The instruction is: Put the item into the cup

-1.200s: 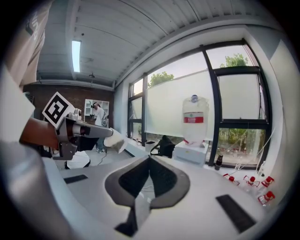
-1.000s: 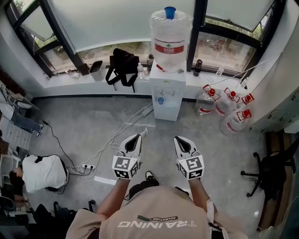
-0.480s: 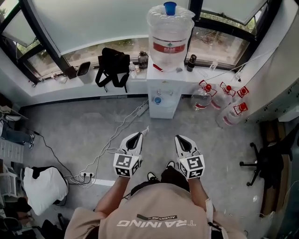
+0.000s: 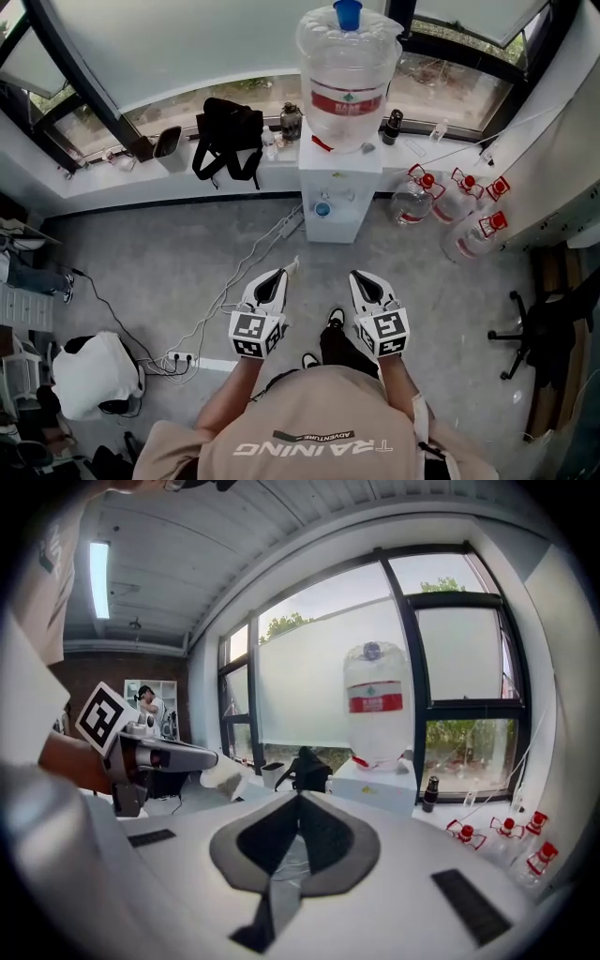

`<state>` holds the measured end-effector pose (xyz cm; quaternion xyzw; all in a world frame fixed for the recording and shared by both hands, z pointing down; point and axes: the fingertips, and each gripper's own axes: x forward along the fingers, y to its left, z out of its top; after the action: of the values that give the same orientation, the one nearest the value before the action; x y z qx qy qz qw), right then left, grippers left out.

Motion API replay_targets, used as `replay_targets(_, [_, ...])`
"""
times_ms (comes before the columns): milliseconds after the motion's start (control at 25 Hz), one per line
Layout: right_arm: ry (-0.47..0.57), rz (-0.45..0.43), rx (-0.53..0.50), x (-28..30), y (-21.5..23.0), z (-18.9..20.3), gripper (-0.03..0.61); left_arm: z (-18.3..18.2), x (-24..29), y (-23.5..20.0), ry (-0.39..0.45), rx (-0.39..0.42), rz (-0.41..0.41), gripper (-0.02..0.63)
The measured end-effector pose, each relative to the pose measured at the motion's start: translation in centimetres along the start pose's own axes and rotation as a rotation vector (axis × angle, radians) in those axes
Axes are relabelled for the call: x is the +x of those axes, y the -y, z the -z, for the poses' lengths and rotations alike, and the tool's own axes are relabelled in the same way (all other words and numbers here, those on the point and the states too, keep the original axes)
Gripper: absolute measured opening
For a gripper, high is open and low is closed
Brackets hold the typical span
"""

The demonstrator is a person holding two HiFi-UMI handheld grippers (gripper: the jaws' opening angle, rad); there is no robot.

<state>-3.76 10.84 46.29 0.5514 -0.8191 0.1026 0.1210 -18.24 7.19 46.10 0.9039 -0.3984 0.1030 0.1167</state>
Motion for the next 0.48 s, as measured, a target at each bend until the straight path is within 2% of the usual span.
replay_targets(240, [0.002, -0.049, -0.028, 4.6, 3.4, -2.2, 0.011, -2.1, 4.5, -1.4, -0.015, 0.014, -0.014, 0.008])
replay_targets(480, [-0.017, -0.07, -0.019, 7.8, 8.0, -2.4, 0.011, -4.1, 9.5, -2.0, -0.024, 0.018, -0.028, 0.008])
